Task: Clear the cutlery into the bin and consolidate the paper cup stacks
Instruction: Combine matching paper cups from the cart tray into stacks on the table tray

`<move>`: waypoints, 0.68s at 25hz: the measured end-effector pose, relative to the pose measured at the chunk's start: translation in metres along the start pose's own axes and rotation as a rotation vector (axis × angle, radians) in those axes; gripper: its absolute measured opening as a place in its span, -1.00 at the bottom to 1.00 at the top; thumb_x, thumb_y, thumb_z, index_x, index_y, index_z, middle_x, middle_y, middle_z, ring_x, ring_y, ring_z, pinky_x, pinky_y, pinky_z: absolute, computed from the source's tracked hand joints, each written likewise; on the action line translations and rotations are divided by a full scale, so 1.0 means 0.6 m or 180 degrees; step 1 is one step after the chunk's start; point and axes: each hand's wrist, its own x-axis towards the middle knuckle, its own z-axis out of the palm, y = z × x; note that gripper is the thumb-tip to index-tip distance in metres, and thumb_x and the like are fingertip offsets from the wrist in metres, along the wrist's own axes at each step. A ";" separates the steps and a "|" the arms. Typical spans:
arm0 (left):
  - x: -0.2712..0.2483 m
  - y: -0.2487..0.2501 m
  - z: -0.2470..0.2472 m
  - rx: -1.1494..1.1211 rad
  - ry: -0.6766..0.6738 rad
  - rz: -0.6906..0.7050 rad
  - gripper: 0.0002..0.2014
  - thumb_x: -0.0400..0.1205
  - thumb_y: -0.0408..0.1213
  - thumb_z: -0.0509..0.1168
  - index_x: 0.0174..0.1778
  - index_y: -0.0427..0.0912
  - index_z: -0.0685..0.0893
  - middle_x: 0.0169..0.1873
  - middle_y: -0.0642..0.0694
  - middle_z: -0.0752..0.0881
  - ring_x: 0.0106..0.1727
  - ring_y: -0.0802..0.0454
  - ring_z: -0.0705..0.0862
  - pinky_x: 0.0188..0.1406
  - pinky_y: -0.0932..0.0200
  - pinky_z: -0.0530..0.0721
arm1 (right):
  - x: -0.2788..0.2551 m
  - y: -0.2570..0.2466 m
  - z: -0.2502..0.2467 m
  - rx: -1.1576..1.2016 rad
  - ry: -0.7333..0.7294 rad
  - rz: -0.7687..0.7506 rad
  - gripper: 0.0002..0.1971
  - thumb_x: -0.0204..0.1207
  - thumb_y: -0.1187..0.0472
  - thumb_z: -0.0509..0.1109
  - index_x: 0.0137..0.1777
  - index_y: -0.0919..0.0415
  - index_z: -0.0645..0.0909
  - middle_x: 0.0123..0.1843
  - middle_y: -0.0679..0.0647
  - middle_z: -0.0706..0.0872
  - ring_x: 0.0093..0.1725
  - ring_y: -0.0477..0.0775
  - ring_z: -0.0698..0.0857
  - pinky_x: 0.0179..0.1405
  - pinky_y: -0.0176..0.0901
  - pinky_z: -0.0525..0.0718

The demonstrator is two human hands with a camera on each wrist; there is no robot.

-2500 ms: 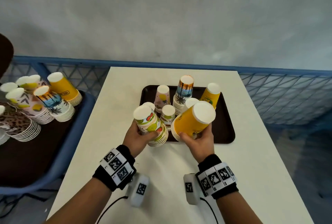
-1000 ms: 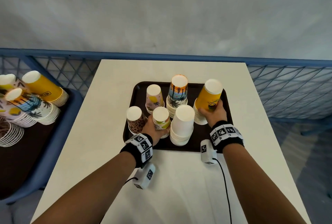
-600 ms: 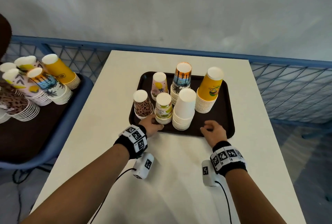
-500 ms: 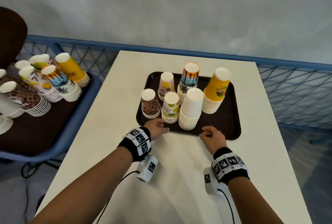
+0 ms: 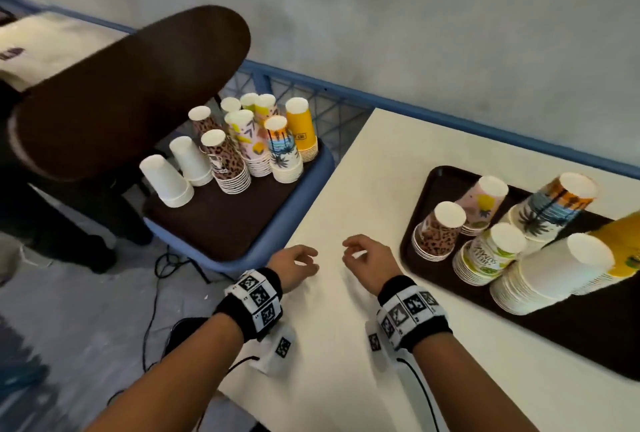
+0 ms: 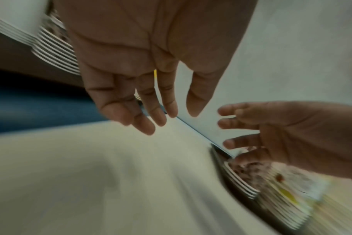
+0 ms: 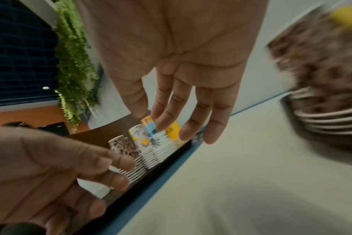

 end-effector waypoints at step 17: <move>0.205 -0.134 -0.446 -0.0266 0.2063 -0.0811 -0.33 0.46 -0.07 0.42 0.45 -0.15 0.35 0.39 -0.26 0.55 0.39 -0.29 0.51 0.37 -0.06 0.47 | 0.205 -0.183 0.303 -0.0095 -0.0417 -0.0223 -0.71 0.42 0.37 0.41 0.15 0.31 0.60 -0.14 0.05 0.59 -0.38 -0.25 0.45 -0.28 -0.57 0.45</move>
